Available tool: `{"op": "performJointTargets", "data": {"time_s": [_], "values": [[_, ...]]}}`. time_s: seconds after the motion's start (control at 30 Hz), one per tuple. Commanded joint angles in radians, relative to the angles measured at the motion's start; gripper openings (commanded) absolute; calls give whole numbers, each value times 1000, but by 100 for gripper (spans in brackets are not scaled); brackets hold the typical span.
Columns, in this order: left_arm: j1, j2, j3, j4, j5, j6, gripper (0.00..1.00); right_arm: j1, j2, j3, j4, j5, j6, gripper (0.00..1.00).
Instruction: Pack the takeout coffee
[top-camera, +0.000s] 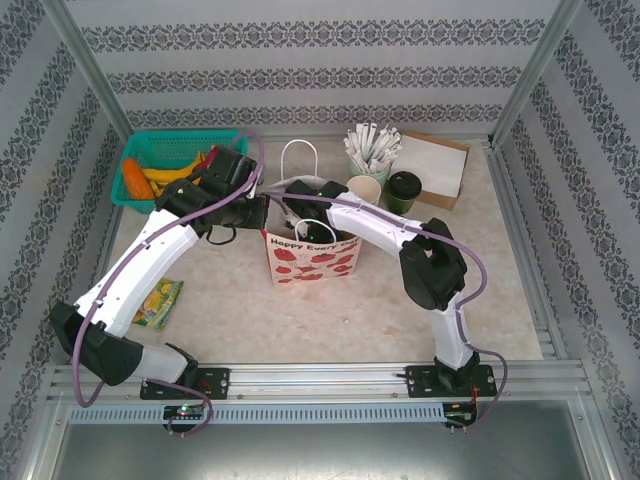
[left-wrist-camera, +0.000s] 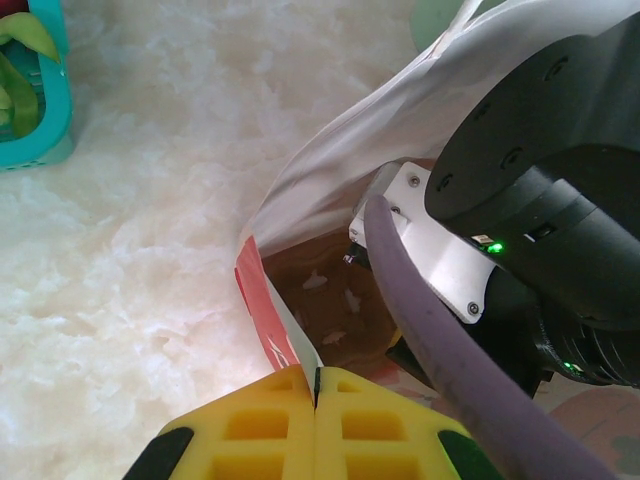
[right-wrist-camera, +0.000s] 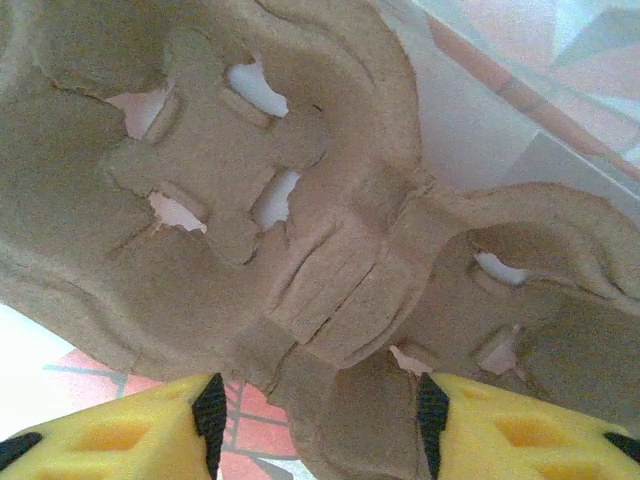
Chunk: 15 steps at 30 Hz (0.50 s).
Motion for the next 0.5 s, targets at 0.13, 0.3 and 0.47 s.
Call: {"op": "performJointTargets", "data": {"time_s": [0.13,0.3,0.47], "values": [[18,-18,-2,22,-31,-7,0,3,-91,-1,14,-20,-39,61],[20,-8,-13,27,-20,-5,0,-19,-181,-20,50,-71,-42,64],[25,-5,-13,26,-11,-12,0,-41,-266,-39,98,-124,-42,68]]}}
